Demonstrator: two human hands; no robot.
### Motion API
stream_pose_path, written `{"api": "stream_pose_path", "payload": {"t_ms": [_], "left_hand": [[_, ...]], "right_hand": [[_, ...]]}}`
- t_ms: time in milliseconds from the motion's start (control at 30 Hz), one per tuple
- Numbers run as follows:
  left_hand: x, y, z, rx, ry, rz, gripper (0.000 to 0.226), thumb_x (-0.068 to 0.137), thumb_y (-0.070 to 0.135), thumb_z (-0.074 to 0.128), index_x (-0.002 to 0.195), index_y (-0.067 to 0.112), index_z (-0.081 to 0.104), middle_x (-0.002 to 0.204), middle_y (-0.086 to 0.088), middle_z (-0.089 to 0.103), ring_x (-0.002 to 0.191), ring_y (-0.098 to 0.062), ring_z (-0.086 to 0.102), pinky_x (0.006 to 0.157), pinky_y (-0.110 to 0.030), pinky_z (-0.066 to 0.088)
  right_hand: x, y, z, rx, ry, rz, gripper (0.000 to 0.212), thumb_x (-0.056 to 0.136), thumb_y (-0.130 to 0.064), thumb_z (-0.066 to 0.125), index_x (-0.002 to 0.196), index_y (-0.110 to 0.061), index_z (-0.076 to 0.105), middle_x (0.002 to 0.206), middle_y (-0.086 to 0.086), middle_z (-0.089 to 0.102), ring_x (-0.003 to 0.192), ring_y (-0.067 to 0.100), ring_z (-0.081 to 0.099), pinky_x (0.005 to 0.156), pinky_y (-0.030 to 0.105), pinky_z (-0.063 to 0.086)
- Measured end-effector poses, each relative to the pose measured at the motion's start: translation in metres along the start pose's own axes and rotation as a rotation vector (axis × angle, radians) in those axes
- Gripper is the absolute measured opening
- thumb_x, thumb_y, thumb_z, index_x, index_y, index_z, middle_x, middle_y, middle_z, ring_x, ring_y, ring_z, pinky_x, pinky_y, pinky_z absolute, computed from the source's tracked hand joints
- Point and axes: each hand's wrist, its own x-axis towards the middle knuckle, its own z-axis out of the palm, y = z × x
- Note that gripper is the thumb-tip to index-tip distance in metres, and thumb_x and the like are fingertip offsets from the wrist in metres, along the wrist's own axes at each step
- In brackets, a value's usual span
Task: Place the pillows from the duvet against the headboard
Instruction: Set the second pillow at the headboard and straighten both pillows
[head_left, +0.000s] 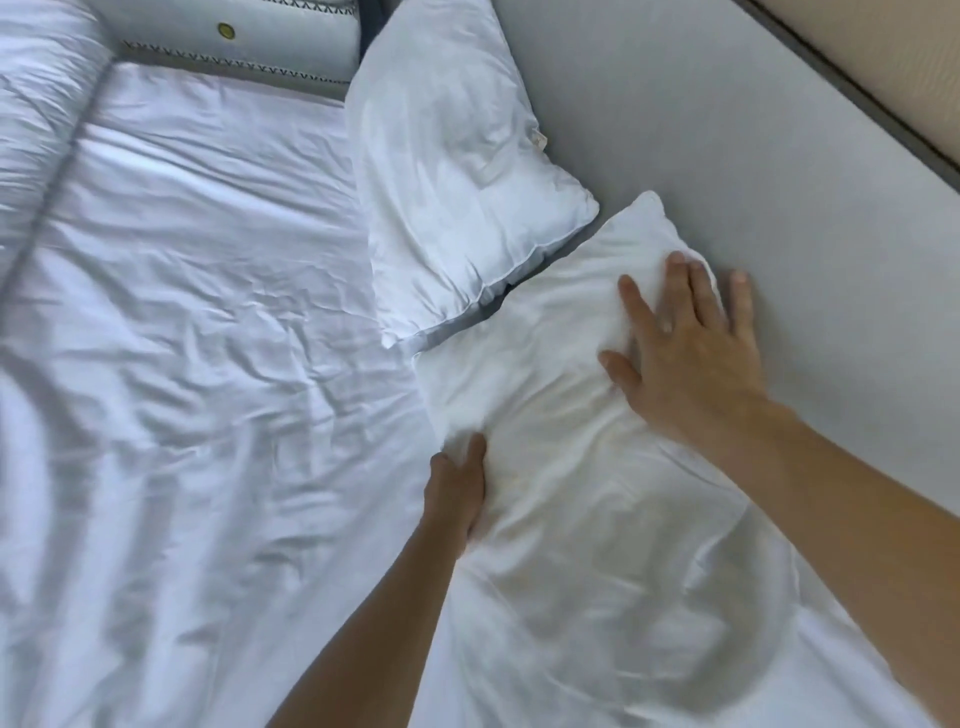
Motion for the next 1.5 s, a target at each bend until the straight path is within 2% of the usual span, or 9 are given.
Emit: {"api": "stream_pose_path", "payload": {"t_ms": [100,200,367,500,667,867,1000,1333,1500], "left_hand": [[0.005,0.004,-0.005,-0.071,0.126,0.138,0.032,0.092,0.037,0.053,0.091,0.007,0.064,0.092,-0.009,0.068,0.089,-0.029,0.061,0.076,-0.035,0.050],[-0.017,0.019,-0.011,-0.087,0.390,0.305,0.032,0.098,0.012,0.042,0.066,0.010,0.038,0.065,-0.003,0.049,0.064,-0.023,0.045,0.061,-0.036,0.034],[-0.018,0.017,-0.026,0.155,0.293,0.254,0.035,0.104,0.035,0.035,0.112,0.006,0.054,0.116,-0.018,0.061,0.114,-0.040,0.055,0.091,-0.043,0.041],[-0.053,-0.005,-0.013,0.369,0.145,0.295,0.075,0.099,0.064,0.031,0.161,0.033,0.002,0.170,-0.005,0.005,0.154,-0.029,0.008,0.123,-0.054,0.015],[-0.106,-0.066,-0.010,0.447,0.013,0.386,0.079,0.096,0.072,0.032,0.157,0.046,-0.008,0.169,0.000,-0.015,0.156,-0.027,-0.009,0.126,-0.051,0.003],[-0.134,-0.100,-0.028,0.270,-0.118,0.156,0.089,0.082,0.084,0.043,0.151,0.058,-0.007,0.170,-0.005,0.002,0.154,-0.031,0.017,0.122,-0.049,0.023],[-0.138,-0.091,-0.034,0.186,-0.205,0.245,0.085,0.087,0.073,0.055,0.151,0.061,0.001,0.167,0.008,0.018,0.148,-0.019,0.029,0.109,-0.033,0.029],[-0.152,-0.082,-0.029,0.308,-0.332,0.287,0.087,0.077,0.080,0.056,0.148,0.066,0.007,0.162,0.009,0.031,0.140,-0.021,0.042,0.103,-0.035,0.037],[-0.157,-0.093,-0.030,0.516,-0.104,0.359,0.090,0.083,0.085,0.038,0.156,0.051,-0.004,0.170,-0.004,-0.010,0.154,-0.034,0.013,0.121,-0.054,0.025]], "right_hand": [[-0.020,0.006,0.006,0.058,0.013,-0.003,0.074,0.099,-0.059,0.029,0.162,-0.023,0.013,0.166,0.024,0.007,0.155,0.037,0.007,0.123,0.049,-0.008],[-0.027,0.007,0.006,0.101,0.023,0.005,0.070,0.100,-0.056,0.019,0.161,-0.023,0.016,0.166,0.024,0.010,0.154,0.037,0.010,0.124,0.046,-0.007],[-0.048,-0.004,0.001,0.136,-0.171,0.068,0.072,0.099,-0.062,0.008,0.161,-0.029,-0.005,0.168,0.017,-0.008,0.156,0.031,-0.008,0.123,0.053,-0.013],[-0.107,-0.039,0.001,0.379,-0.280,-0.024,0.073,0.096,-0.071,0.007,0.159,-0.038,-0.008,0.168,0.012,-0.013,0.156,0.029,-0.008,0.124,0.054,-0.003],[-0.190,-0.021,0.016,0.399,-0.415,0.124,0.089,0.081,-0.074,-0.009,0.161,-0.033,-0.006,0.170,0.010,-0.007,0.157,0.024,-0.003,0.126,0.042,0.002],[-0.248,-0.006,-0.012,0.274,-0.277,0.501,0.066,0.098,-0.064,0.029,0.133,-0.012,0.050,0.119,0.018,0.061,0.113,0.040,0.055,0.098,0.049,0.040],[-0.297,0.007,-0.026,0.506,-0.446,0.754,0.061,0.096,-0.069,0.027,0.120,-0.016,0.046,0.114,0.021,0.064,0.109,0.045,0.060,0.078,0.043,0.040],[-0.341,0.019,-0.040,0.634,-0.529,0.879,0.069,0.094,-0.073,0.025,0.117,-0.015,0.055,0.117,0.022,0.063,0.113,0.045,0.055,0.086,0.043,0.042],[-0.330,-0.008,-0.023,0.357,-0.073,0.677,0.061,0.100,-0.051,0.044,0.143,-0.007,0.043,0.137,0.026,0.051,0.125,0.045,0.050,0.104,0.056,0.037]]}}
